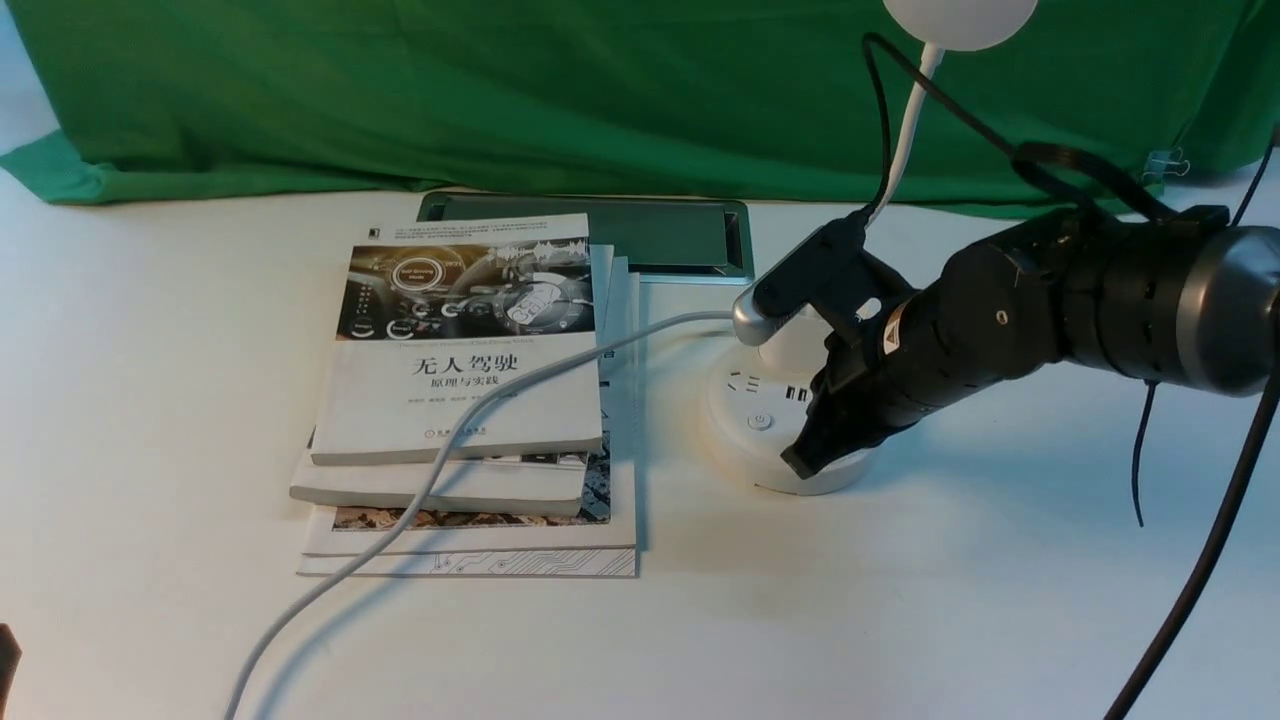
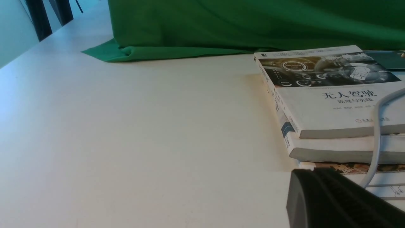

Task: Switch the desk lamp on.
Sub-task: Use the right arm to press the button switch on the lamp holder

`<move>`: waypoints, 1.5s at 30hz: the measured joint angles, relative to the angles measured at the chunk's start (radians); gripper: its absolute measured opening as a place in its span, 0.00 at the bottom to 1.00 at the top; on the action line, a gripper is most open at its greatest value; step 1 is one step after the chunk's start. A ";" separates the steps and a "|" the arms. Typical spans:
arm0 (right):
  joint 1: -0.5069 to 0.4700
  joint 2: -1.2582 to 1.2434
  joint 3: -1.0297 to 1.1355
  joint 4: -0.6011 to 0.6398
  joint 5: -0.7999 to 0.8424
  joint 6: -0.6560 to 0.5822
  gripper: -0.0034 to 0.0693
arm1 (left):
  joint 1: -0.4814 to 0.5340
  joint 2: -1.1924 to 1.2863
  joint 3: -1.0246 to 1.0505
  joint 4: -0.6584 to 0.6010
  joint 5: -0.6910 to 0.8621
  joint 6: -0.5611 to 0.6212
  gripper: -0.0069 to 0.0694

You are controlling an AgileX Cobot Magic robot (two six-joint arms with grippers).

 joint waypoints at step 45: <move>-0.009 0.027 -0.009 -0.001 -0.020 0.044 0.09 | 0.000 0.000 0.000 0.000 0.000 0.000 0.12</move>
